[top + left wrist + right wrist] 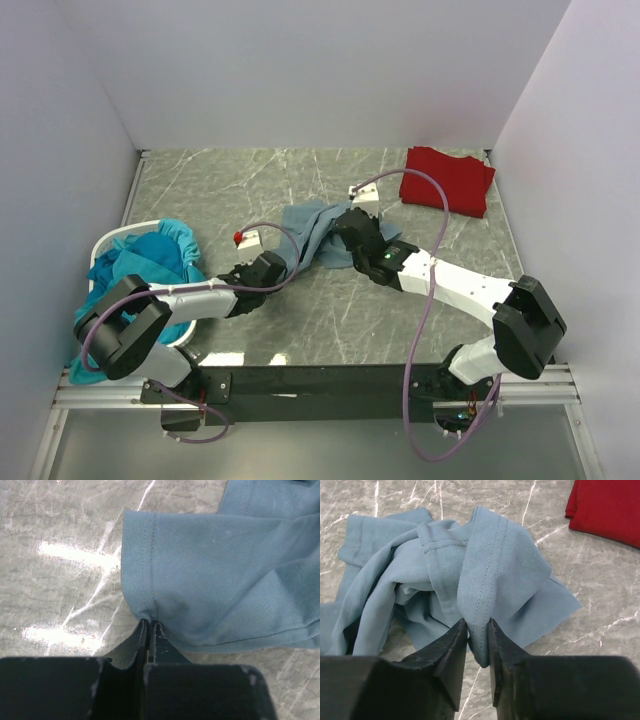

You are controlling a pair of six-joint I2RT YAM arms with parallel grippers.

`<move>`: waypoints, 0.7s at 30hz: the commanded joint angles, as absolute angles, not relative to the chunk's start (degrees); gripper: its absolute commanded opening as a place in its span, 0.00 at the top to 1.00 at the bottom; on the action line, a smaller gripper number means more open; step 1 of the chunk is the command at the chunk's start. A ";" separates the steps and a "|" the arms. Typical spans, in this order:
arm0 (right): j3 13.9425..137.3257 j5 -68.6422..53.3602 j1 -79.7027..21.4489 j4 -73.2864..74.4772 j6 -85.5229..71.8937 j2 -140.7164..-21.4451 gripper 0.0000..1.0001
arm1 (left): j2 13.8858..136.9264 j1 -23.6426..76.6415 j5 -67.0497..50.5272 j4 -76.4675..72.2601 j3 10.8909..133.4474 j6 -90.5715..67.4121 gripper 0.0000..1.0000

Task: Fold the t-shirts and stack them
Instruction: Flatten the tshirt out

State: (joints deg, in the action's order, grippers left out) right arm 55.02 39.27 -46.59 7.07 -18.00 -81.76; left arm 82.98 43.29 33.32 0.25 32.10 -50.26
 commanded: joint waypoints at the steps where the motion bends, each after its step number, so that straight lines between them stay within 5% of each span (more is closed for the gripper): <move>1: 56.07 40.08 -46.32 6.33 -18.02 -81.04 0.78 | 83.32 43.15 31.73 1.85 31.64 -49.75 0.99; 6: 56.43 42.71 -45.71 8.61 -17.84 -77.53 1.00 | 85.69 40.27 32.87 0.36 36.72 -45.36 0.99; 21: 60.90 36.30 -26.72 5.54 -11.00 -62.24 1.00 | 81.75 24.70 36.56 -0.18 60.81 -32.35 0.99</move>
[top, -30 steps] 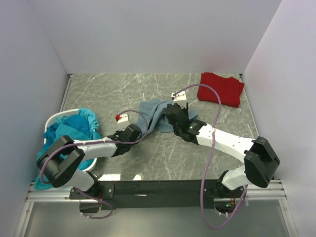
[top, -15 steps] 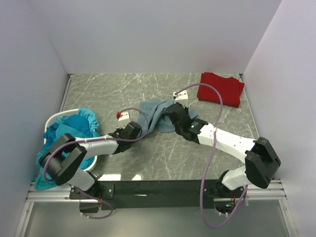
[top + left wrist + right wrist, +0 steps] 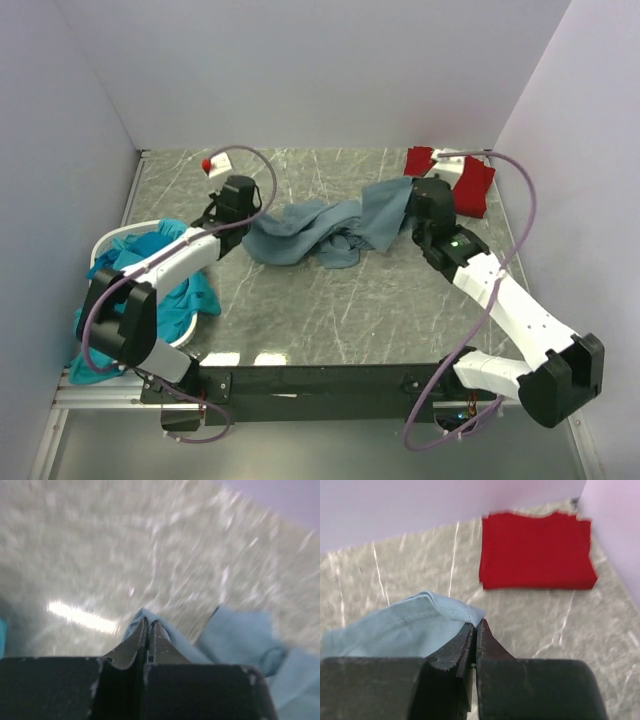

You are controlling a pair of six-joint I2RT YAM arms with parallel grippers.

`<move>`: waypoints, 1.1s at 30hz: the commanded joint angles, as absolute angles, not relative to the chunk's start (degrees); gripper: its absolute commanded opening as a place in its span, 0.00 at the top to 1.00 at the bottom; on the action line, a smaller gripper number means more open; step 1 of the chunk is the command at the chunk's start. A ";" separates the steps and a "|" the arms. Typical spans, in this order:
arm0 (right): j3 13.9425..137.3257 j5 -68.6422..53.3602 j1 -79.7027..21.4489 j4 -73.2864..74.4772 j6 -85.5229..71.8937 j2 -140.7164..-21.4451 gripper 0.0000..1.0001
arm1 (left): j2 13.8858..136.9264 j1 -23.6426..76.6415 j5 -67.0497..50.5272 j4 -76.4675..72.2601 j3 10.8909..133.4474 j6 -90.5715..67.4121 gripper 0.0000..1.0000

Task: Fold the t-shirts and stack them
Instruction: Flatten the tshirt out

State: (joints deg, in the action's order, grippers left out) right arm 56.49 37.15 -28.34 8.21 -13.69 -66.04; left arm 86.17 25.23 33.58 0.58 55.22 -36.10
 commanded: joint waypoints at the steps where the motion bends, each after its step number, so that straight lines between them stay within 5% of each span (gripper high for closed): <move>1: 62.47 36.39 -26.28 5.62 -10.46 -61.44 1.00 | 80.69 24.35 36.39 -0.18 61.69 -31.82 0.99; 21: 79.10 38.84 -24.87 12.57 -0.53 -35.51 1.00 | 44.48 23.91 39.89 3.78 68.29 -20.66 0.99; 33: 77.70 42.01 -24.87 9.59 2.02 -37.52 1.00 | 58.34 22.94 33.76 2.12 71.36 -20.48 0.99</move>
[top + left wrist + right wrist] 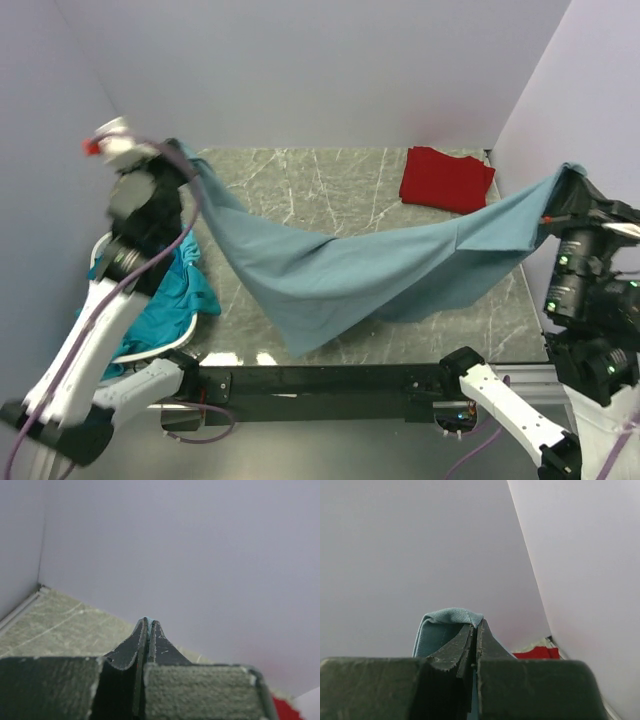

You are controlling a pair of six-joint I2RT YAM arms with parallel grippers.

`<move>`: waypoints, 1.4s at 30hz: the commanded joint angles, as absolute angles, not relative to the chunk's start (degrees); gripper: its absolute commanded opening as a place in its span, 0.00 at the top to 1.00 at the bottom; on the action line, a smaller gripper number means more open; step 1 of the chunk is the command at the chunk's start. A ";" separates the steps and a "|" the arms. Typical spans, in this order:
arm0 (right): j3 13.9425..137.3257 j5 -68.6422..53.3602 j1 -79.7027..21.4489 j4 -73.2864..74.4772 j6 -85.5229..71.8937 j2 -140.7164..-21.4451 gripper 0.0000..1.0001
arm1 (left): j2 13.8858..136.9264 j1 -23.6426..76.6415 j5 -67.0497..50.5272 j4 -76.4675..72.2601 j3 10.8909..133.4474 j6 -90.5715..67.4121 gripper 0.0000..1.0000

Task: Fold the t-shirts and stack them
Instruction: Flatten the tshirt out

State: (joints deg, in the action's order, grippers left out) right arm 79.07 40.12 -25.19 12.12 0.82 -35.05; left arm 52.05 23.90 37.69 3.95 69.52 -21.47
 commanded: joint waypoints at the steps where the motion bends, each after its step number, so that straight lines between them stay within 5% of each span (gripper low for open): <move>1: 76.13 42.62 -24.96 9.06 1.85 -37.96 1.00 | 63.67 22.33 32.71 2.02 71.98 -21.00 0.99; 8: 67.42 49.74 -24.52 7.38 -4.29 -42.79 1.00 | 93.39 13.46 23.21 2.55 88.48 -23.21 0.99; 9: 64.98 49.92 -24.26 7.56 -5.26 -43.24 1.00 | 99.61 13.27 20.77 3.33 90.94 -22.42 0.92; 10: 63.91 50.18 -24.00 8.34 -6.40 -43.94 1.00 | 102.28 13.27 19.96 5.95 95.93 -22.33 0.61; 13: 60.21 49.67 -23.47 9.05 -10.97 -45.17 1.00 | 105.21 14.93 18.36 7.22 96.35 -23.55 0.22; 16: 57.14 47.82 -23.29 8.79 -12.48 -46.05 1.00 | 98.28 18.96 21.87 1.86 83.79 -24.34 0.11; 23: 51.78 43.60 -23.11 7.65 -16.17 -48.43 1.00 | 82.45 33.65 23.56 -9.31 56.46 -26.10 0.30; 28: 49.84 41.05 -23.03 6.94 -18.01 -49.39 1.00 | 83.76 41.72 21.09 -6.16 53.53 -29.18 0.47; 42: 47.90 38.41 -22.94 7.21 -19.16 -48.25 1.00 | 92.81 50.80 20.92 -3.43 50.36 -36.47 0.48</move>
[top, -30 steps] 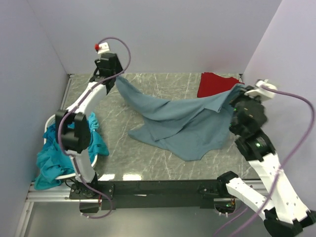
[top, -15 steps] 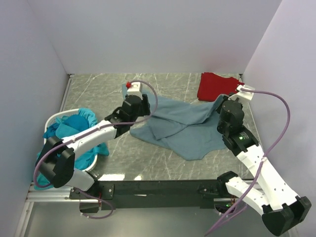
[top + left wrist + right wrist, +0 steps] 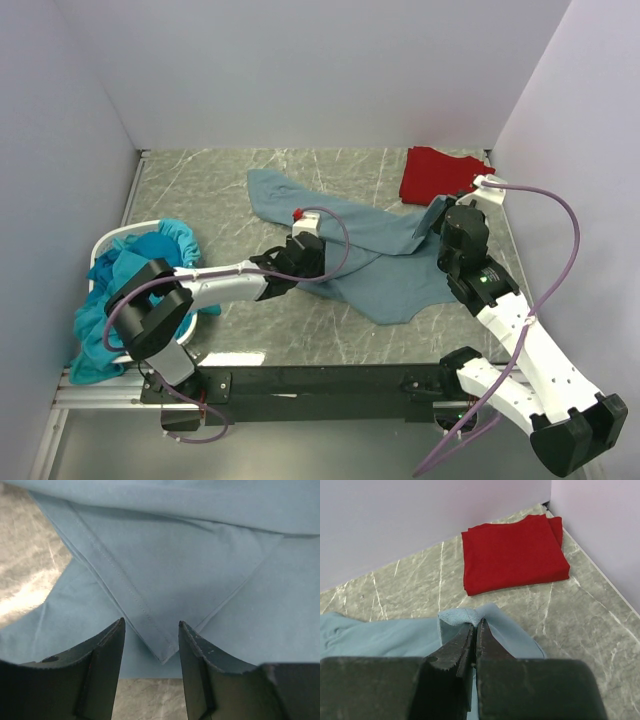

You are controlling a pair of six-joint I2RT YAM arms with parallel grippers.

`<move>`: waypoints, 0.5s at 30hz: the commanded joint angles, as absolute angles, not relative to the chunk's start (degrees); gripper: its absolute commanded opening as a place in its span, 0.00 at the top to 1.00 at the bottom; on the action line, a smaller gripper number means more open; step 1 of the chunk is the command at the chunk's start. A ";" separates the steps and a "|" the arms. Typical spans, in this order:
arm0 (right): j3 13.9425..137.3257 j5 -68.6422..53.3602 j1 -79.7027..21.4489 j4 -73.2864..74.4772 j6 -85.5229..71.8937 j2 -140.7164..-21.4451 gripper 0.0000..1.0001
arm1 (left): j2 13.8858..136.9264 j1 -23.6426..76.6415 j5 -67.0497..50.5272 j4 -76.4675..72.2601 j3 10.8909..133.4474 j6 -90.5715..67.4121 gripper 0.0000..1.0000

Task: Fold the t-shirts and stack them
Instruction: Flatten the tshirt out

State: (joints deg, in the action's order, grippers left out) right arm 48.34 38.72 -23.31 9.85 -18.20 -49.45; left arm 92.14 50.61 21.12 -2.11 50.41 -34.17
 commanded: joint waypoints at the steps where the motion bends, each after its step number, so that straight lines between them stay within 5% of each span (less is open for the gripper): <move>1: 47.81 38.23 -23.03 7.21 -19.25 -48.16 1.00 | 93.16 50.80 21.00 -3.51 50.36 -36.74 0.48; 15: 47.64 36.56 -23.03 7.03 -19.69 -48.87 1.00 | 95.10 51.85 19.25 -3.51 48.69 -39.46 0.45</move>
